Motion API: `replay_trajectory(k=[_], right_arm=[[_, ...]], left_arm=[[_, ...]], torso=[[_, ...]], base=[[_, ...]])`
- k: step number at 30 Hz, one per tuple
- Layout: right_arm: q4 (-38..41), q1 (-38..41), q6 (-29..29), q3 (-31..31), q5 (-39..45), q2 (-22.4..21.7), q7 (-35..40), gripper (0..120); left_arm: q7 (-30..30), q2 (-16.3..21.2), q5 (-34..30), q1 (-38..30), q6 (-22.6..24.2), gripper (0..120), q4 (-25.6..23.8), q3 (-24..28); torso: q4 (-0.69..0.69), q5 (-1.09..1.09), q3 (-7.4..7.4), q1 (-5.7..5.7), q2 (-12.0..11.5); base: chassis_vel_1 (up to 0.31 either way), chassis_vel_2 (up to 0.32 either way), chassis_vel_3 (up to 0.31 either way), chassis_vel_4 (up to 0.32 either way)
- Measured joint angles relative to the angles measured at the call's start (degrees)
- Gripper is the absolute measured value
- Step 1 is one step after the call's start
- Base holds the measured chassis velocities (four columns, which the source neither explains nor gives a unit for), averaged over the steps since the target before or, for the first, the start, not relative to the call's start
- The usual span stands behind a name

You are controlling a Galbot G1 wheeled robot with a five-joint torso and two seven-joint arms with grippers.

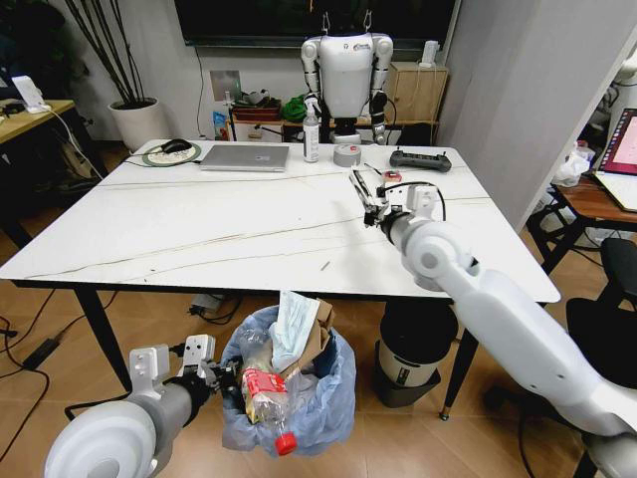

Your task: Pick up the trash bin and place the trash from the table into it.

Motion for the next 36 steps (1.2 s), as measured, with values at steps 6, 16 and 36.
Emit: replay_trajectory(k=[6, 16, 36], right_arm=[[10.5, -7.05, 2.0, 5.98, 0.92, -7.12, -7.4, 0], [22.78, -16.31, 3.53, 7.24, 2.71, -14.17, -10.86, 0], [29.46, -23.91, 2.66, 4.58, 2.99, -23.17, -14.75, 0]], left_arm=[[-0.11, -0.42, 0.02, -0.11, 0.0, 0, 0.21, 0.19], [-1.19, -1.13, -0.29, -1.05, 0.0, 0, 1.3, 0.2], [-2.56, -2.24, -1.46, -3.1, 0.0, 0, 3.15, 0.67]], torso=[[0.0, 0.0, 0.0, 0.0, 0.01], [0.02, 0.0, 0.0, 0.0, 0.01], [0.0, 0.0, 0.0, 0.0, 0.0]], base=[[0.0, 0.0, 0.0, 0.0], [0.0, 0.0, 0.0, 0.0], [0.0, 0.0, 0.0, 0.0]])
